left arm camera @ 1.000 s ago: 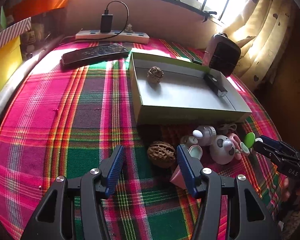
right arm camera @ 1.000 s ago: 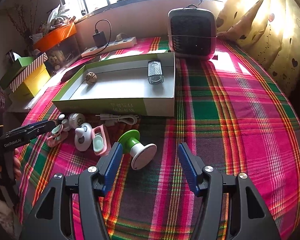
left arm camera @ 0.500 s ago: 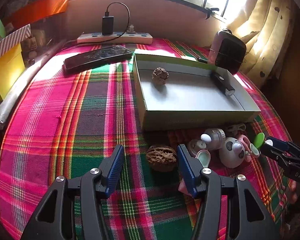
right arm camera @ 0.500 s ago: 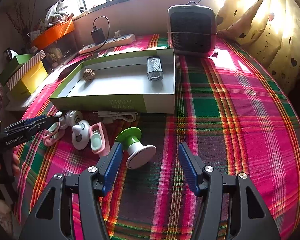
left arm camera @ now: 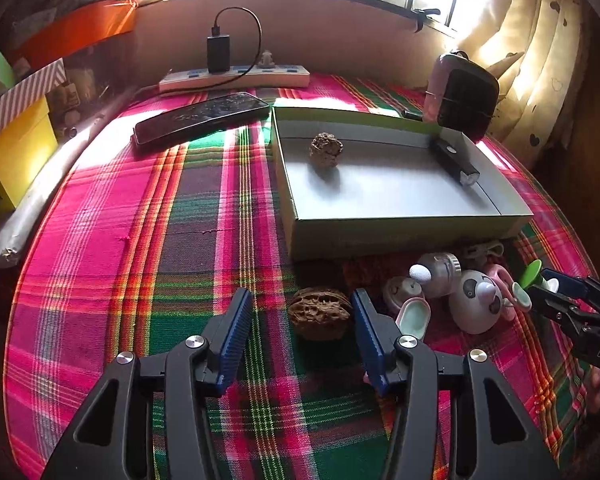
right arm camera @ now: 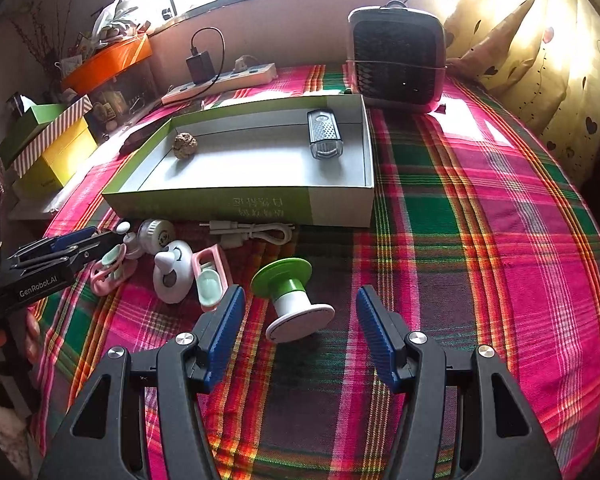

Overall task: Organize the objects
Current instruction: 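Close the right gripper on the green-and-white spool while the left gripper closes on the walnut, then lift and carry the walnut and spool over the white box with both grippers, then open the left gripper to drop the walnut while the right gripper holds the spool over the box, then open the right gripper to release the green spool into the box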

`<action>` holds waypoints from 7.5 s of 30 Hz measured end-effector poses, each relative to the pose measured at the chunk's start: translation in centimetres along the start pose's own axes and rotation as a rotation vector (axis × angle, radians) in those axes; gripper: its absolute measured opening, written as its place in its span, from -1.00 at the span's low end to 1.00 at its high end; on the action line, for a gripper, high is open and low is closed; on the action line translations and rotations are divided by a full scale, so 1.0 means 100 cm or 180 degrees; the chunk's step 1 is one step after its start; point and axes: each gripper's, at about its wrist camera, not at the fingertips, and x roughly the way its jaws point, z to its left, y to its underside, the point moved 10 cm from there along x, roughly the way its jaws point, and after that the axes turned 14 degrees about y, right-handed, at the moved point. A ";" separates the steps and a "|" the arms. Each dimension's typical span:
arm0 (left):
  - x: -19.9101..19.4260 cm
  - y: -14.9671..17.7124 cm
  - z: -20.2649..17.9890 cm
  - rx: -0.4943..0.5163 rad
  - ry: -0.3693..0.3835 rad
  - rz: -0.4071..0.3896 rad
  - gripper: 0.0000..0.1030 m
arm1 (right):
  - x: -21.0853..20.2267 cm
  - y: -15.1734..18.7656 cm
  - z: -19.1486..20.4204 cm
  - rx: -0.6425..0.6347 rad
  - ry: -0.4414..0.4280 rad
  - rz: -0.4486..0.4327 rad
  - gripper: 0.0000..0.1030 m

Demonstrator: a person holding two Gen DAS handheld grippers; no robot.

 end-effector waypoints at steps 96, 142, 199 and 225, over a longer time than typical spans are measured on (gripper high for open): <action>-0.014 -0.004 0.002 0.0004 -0.0048 -0.0076 -0.44 | 0.000 -0.008 -0.005 -0.0010 -0.0038 -0.0095 -0.20; 0.041 -0.083 -0.017 0.0189 0.0134 0.0007 -0.44 | 0.040 -0.118 0.026 -0.0306 -0.0124 -0.0281 -0.20; 0.071 -0.089 -0.020 0.0343 0.0027 0.0168 -0.43 | 0.101 -0.138 0.049 -0.0560 0.0030 -0.0055 -0.19; 0.071 -0.088 -0.024 0.0349 0.0076 0.0172 -0.29 | 0.102 -0.138 0.044 -0.0451 0.0021 -0.0061 0.07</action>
